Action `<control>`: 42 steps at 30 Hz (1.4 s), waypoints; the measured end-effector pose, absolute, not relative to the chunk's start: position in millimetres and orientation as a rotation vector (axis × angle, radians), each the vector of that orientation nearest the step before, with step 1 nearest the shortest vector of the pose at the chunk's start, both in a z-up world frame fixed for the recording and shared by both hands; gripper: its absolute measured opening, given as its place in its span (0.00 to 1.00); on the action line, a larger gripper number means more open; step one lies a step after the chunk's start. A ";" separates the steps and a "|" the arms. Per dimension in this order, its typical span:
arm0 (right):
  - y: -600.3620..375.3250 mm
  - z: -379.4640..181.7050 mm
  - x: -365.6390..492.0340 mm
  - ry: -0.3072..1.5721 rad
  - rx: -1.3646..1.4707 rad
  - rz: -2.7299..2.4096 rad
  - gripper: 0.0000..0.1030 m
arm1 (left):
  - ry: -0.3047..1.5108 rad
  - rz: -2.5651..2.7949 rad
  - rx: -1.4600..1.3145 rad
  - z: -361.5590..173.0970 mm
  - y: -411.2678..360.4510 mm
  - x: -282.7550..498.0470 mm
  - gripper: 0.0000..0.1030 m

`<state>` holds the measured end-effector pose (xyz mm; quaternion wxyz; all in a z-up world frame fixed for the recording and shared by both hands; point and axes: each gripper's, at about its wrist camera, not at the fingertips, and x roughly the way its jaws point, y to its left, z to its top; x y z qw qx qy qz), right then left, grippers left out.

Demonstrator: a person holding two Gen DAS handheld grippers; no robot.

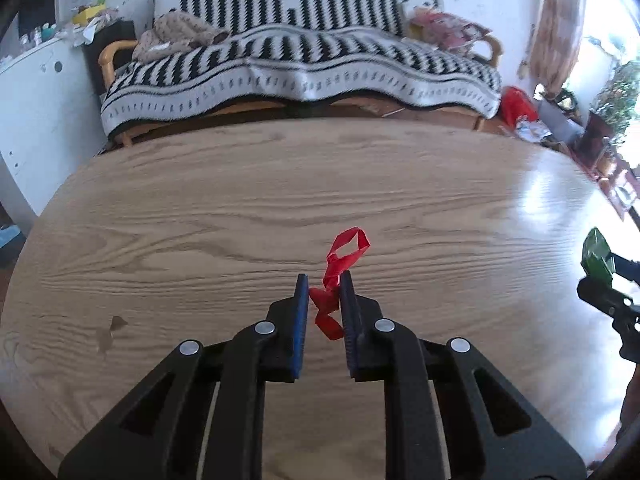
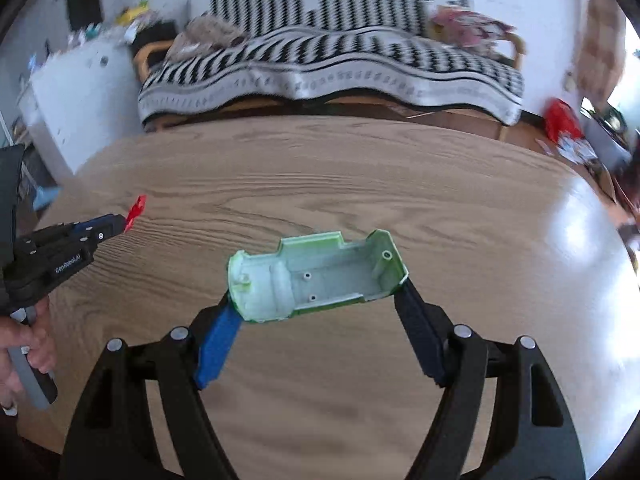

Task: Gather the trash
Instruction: 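Carry the red ribbon and green car shell over the black bin, then open both tools over the black bin to drop the ribbon and shell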

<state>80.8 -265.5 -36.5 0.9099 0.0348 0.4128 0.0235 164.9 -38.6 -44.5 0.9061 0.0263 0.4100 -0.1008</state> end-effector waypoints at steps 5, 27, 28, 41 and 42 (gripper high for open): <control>-324.8 -15.5 11.0 0.819 0.135 -0.069 0.72 | 0.796 -0.333 0.038 -11.3 -91.3 117.4 0.14; -602.3 -19.9 -292.4 0.825 0.387 -0.587 0.72 | 0.847 -1.033 0.196 -28.1 -438.7 -122.5 0.14; -606.6 -22.6 -298.8 0.834 0.402 -0.593 0.72 | 0.857 -1.048 0.203 -32.1 -446.3 -126.6 0.14; -635.8 -40.5 -303.2 0.900 0.498 -0.604 0.72 | 0.950 -1.100 0.255 -69.6 -496.1 -145.0 0.15; -635.9 -40.8 -303.2 0.900 0.498 -0.604 0.72 | 0.958 -1.107 0.256 -71.5 -495.3 -141.0 0.15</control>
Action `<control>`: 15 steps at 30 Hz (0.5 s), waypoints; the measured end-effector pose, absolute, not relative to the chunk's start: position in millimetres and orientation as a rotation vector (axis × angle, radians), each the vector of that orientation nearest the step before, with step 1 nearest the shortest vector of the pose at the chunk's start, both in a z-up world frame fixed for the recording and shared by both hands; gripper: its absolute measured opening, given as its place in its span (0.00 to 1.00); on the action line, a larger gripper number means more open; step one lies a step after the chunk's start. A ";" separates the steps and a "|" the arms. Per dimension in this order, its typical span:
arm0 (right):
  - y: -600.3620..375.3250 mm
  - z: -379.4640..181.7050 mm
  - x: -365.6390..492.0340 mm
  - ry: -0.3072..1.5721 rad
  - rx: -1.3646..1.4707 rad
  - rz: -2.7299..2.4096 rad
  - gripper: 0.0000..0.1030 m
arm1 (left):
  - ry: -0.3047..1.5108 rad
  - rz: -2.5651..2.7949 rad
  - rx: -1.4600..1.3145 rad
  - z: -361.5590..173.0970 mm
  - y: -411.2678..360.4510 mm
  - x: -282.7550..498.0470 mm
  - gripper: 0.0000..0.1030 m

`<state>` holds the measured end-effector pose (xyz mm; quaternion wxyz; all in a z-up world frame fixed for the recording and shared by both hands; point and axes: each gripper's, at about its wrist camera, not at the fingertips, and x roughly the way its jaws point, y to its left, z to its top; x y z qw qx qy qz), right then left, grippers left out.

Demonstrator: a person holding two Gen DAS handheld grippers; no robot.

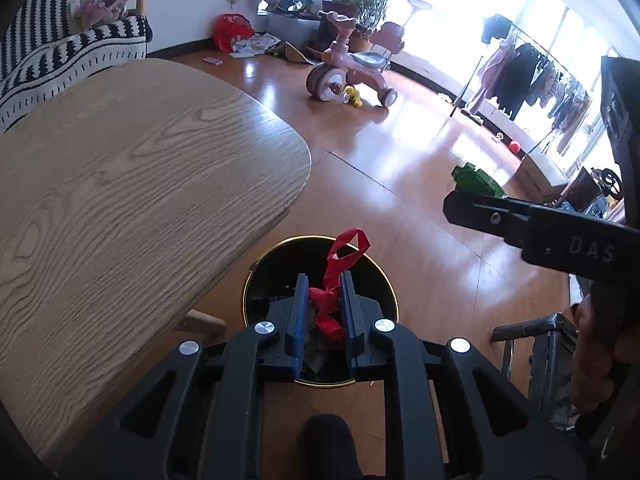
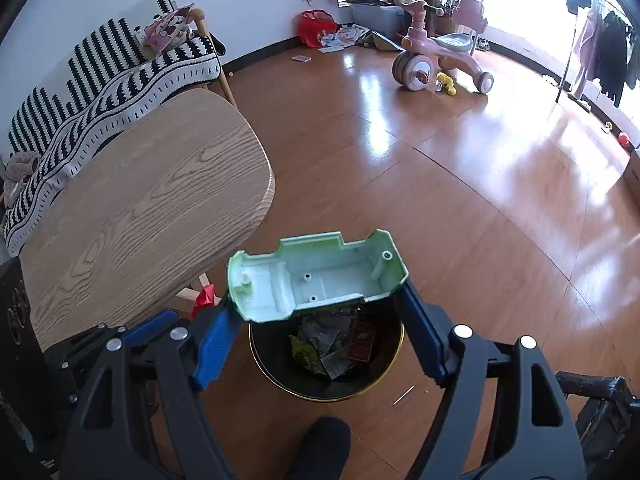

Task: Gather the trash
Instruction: 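Open both tools over the black bin to drop the ribbon and shell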

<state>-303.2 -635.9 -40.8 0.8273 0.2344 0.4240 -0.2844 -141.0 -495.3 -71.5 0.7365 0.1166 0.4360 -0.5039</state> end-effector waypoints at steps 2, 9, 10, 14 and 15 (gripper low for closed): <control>-635.9 -41.3 -303.2 0.901 0.499 -0.605 0.72 | 0.962 -1.110 0.256 -73.3 -497.5 -140.5 0.15; -641.5 -41.7 -304.1 0.901 0.512 -0.635 0.82 | 0.978 -1.090 0.247 -78.4 -504.0 -139.3 0.62; -642.1 -41.3 -304.7 0.898 0.513 -0.640 0.83 | 0.973 -1.089 0.247 -78.3 -505.0 -139.8 0.63; -641.5 -40.4 -305.1 0.890 0.518 -0.644 0.83 | 0.981 -1.076 0.254 -78.8 -504.9 -138.4 0.68; -640.9 -39.6 -303.7 0.887 0.517 -0.645 0.84 | 0.978 -1.070 0.253 -77.7 -502.5 -136.6 0.68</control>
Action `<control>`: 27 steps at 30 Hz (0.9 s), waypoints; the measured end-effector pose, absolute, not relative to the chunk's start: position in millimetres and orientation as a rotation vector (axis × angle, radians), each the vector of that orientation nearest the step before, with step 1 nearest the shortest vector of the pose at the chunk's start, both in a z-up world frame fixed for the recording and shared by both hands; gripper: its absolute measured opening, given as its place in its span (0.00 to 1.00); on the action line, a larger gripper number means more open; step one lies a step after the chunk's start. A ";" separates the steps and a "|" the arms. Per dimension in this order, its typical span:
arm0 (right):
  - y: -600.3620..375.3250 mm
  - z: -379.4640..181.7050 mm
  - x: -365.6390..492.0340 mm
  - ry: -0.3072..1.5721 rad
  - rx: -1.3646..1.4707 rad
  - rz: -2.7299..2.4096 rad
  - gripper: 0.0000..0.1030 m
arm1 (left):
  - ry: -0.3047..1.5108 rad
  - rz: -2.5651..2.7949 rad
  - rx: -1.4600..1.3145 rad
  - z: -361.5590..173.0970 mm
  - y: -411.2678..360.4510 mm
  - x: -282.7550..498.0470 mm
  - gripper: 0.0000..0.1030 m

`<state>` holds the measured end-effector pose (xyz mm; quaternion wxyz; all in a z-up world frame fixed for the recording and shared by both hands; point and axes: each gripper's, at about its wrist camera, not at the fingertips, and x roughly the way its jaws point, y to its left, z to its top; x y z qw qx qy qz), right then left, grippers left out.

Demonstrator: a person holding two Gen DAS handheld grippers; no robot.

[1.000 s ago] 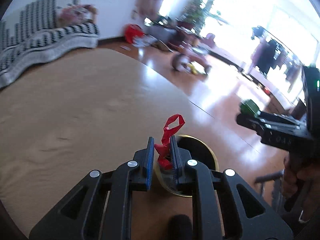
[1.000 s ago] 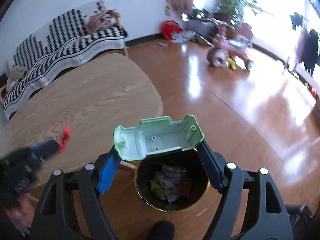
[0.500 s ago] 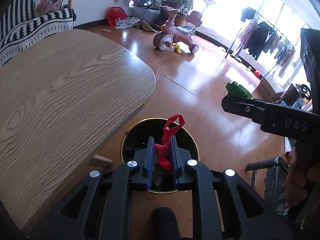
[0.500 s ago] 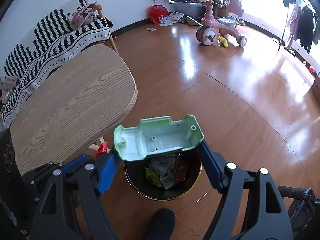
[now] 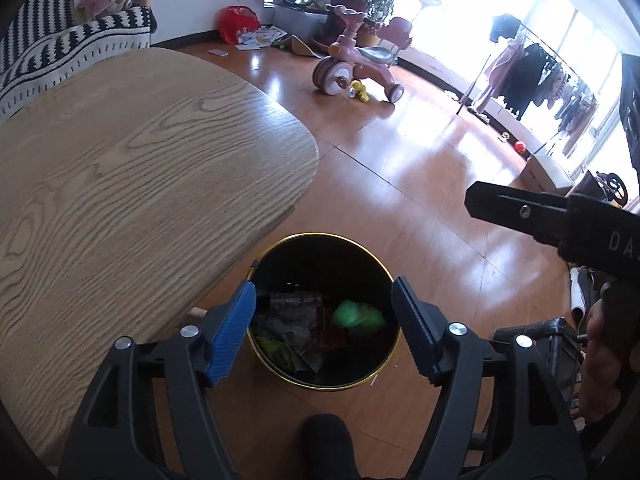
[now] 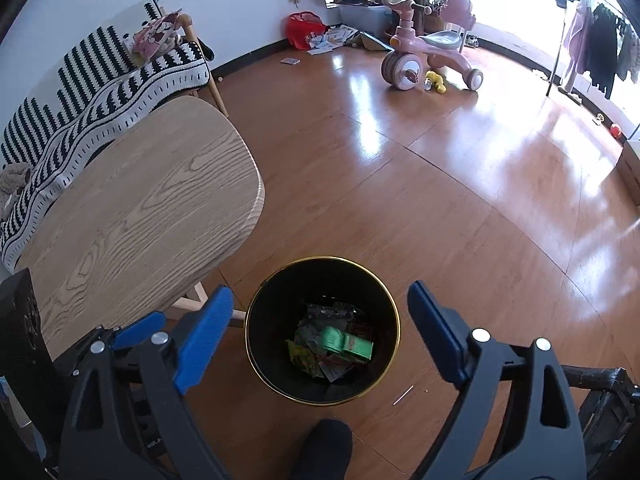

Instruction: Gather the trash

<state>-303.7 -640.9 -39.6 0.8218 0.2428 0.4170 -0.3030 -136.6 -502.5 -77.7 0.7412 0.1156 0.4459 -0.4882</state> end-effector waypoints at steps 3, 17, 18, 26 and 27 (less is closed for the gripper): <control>-634.2 -34.7 -296.0 0.869 0.510 -0.634 0.87 | 0.964 -1.047 0.243 -69.7 -488.3 -128.3 0.75; -495.1 8.4 -166.1 0.726 0.309 -0.351 0.93 | 0.742 -0.558 0.161 -3.2 -235.2 -11.9 0.93; -480.1 11.5 -153.5 0.718 0.299 -0.326 0.93 | 0.745 -0.510 0.124 -0.4 -207.7 -2.0 0.93; -371.4 16.2 -67.4 0.715 0.216 -0.149 0.93 | 0.721 -0.287 -0.003 15.7 -81.4 22.7 0.93; -356.7 13.7 -56.5 0.724 0.200 -0.129 0.93 | 0.717 -0.269 -0.005 14.8 -70.7 24.1 0.93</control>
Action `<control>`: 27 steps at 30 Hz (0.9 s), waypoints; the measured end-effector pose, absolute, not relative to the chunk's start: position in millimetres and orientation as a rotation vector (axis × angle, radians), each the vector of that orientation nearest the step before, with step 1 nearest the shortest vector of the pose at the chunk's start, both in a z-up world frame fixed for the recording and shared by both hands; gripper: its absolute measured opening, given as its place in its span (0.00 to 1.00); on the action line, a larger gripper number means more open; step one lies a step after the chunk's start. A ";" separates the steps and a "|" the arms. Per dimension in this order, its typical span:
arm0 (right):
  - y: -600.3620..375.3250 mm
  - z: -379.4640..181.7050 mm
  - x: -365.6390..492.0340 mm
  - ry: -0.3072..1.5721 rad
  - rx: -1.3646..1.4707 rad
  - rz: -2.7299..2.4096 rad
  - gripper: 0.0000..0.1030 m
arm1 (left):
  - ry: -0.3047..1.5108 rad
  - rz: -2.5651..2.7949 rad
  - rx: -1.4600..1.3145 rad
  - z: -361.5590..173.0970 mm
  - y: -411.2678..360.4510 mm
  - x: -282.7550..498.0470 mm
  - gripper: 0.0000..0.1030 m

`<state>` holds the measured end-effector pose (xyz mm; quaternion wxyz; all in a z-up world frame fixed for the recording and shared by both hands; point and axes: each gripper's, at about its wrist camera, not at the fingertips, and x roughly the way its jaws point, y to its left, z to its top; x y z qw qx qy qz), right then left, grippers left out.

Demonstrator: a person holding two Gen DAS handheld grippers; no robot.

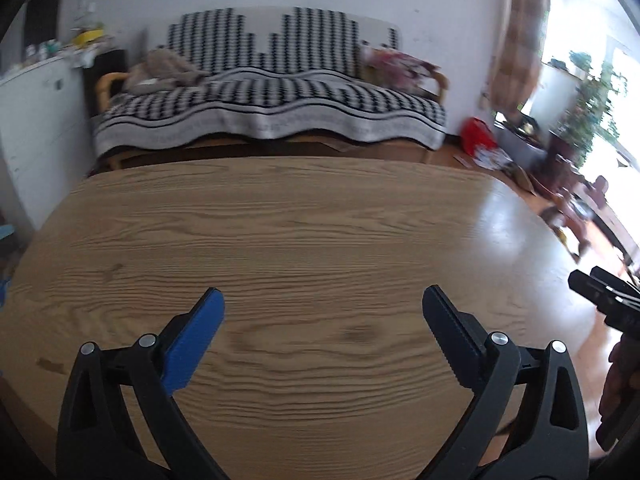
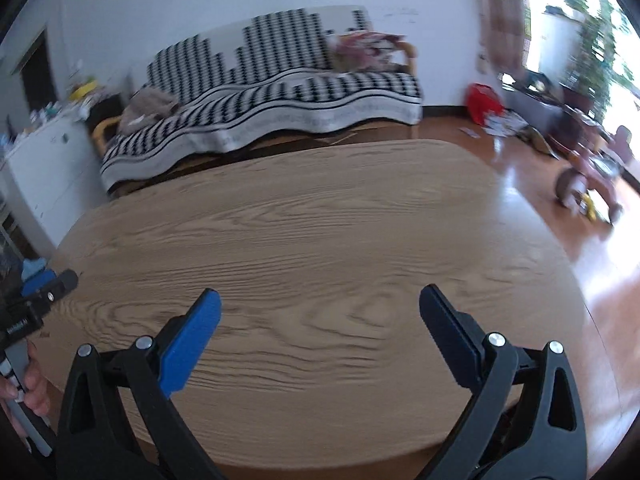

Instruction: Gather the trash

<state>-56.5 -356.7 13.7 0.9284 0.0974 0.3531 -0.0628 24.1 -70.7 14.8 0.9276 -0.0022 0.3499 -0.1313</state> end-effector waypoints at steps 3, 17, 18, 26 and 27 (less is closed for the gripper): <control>-322.1 7.2 -32.6 0.745 0.162 -0.089 0.93 | 0.733 -0.224 -0.020 9.1 -37.9 31.9 0.93; -267.0 -20.5 5.9 0.795 0.120 -0.026 0.93 | 0.753 -0.146 -0.043 -1.3 6.3 45.8 0.93; -266.9 -21.1 6.2 0.797 0.117 -0.024 0.93 | 0.751 -0.144 -0.036 -1.9 5.0 46.3 0.93; -272.3 -20.8 2.6 0.798 0.111 -0.024 0.93 | 0.752 -0.143 -0.014 -3.3 -5.2 44.2 0.93; -272.5 -20.0 1.3 0.797 0.111 -0.025 0.93 | 0.752 -0.142 -0.013 -3.2 -5.4 44.0 0.93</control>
